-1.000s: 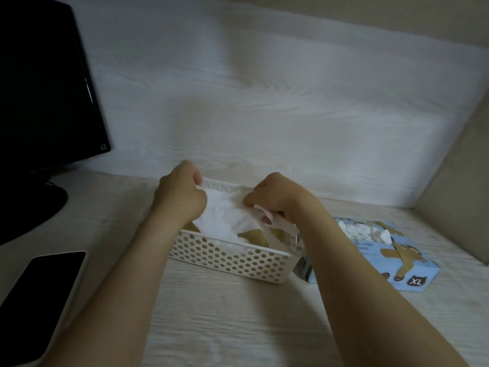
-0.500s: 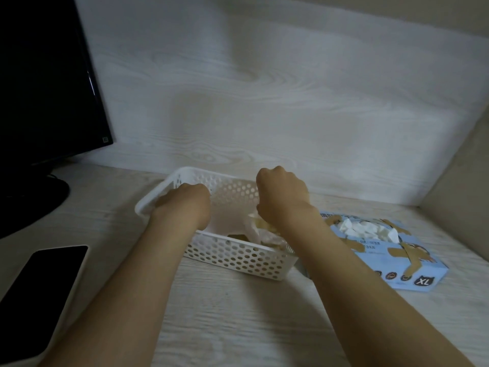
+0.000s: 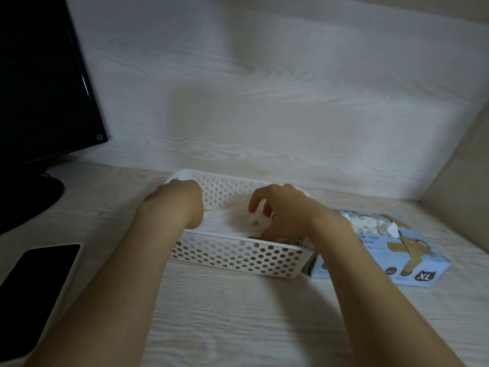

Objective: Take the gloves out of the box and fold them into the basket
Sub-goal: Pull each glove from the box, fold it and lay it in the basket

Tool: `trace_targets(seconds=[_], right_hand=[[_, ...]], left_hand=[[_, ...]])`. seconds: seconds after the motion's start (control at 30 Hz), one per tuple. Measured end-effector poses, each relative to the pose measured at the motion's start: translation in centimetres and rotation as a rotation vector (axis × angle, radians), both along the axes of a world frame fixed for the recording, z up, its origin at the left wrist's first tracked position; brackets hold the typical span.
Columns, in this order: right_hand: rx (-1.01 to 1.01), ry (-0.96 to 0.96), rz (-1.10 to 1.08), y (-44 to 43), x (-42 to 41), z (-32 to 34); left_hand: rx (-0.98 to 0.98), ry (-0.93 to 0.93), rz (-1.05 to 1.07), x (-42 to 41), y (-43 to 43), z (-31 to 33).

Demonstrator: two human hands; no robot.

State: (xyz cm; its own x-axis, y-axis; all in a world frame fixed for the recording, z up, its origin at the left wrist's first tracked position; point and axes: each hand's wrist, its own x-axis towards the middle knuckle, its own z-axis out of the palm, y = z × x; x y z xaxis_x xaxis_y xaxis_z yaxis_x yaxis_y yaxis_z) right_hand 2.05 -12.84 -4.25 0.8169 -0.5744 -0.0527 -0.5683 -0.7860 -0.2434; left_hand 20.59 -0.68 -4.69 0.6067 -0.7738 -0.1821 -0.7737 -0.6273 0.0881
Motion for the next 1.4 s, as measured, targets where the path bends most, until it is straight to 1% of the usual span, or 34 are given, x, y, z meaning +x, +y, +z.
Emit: trace_targets(seconds=[0.07,0.13,0.27,0.33,0.4,0.47,0.53,0.57,0.63,0.7,0.8,0.87,1.0,1.1,1.2,1.23,1.3,1.33,1.4], right_hand=[[0.029,-0.032,0.060,0.1,0.0,0.1],[0.032,-0.041,0.061,0.2,0.0,0.2],[-0.099,-0.017,0.011,0.0,0.6,-0.7],[-0.126,0.016,-0.010,-0.1,0.6,-1.1],[-0.150,0.025,-0.028,-0.2,0.7,-1.4],[-0.191,-0.013,-0.042,0.0,0.8,-1.3],[-0.240,-0.073,-0.042,0.1,1.0,-1.2],[-0.257,-0.095,-0.040,0.1,1.0,-1.1],[-0.281,-0.101,-0.034,0.1,1.0,-1.0],[-0.280,-0.058,-0.046,0.1,0.9,-0.8],[-0.264,0.049,-0.043,0.2,0.6,-0.8],[-0.266,0.065,-0.032,0.3,0.4,-1.0],[-0.265,-0.027,-0.050,0.5,0.4,-0.5],[-0.261,-0.112,-0.006,0.1,0.4,-0.2],[-0.174,-0.093,0.032,0.1,0.3,-0.6],[-0.160,-0.062,0.041,0.1,0.4,-0.8],[-0.153,-0.032,0.048,0.2,0.4,-1.2],[-0.156,-0.059,0.043,0.2,0.5,-1.3],[-0.184,-0.191,0.011,0.3,0.6,-1.2]], left_hand=[[0.029,-0.040,0.015,-0.5,0.2,0.3],[0.050,-0.059,0.039,-0.8,0.3,0.6],[0.057,-0.072,0.044,-1.3,0.0,0.7],[-0.061,-0.098,0.051,-1.5,0.0,0.7],[-0.216,-0.087,0.005,-1.8,-0.1,0.9],[-0.295,0.074,-0.095,-2.2,-0.6,1.0],[-0.235,0.253,-0.173,-3.1,-0.7,1.2],[-0.178,0.288,-0.198,-3.5,-0.8,1.2],[-0.082,0.288,-0.239,-3.7,-1.1,1.0],[-0.029,0.282,-0.275,-3.6,-1.4,0.9],[-0.017,0.304,-0.273,-3.5,-1.5,0.9],[-0.016,0.301,-0.274,-3.4,-1.7,0.7],[0.039,0.270,-0.305,-3.2,-2.0,0.7],[0.126,0.247,-0.337,-2.7,-1.8,1.0],[0.193,0.262,-0.365,-2.2,-1.3,1.3],[0.185,0.288,-0.363,-2.1,-1.2,1.3],[0.105,0.358,-0.352,-2.0,-1.1,1.3],[0.047,0.385,-0.362,-2.0,-1.1,1.2],[-0.088,0.415,-0.417,-2.5,-1.1,1.1]])
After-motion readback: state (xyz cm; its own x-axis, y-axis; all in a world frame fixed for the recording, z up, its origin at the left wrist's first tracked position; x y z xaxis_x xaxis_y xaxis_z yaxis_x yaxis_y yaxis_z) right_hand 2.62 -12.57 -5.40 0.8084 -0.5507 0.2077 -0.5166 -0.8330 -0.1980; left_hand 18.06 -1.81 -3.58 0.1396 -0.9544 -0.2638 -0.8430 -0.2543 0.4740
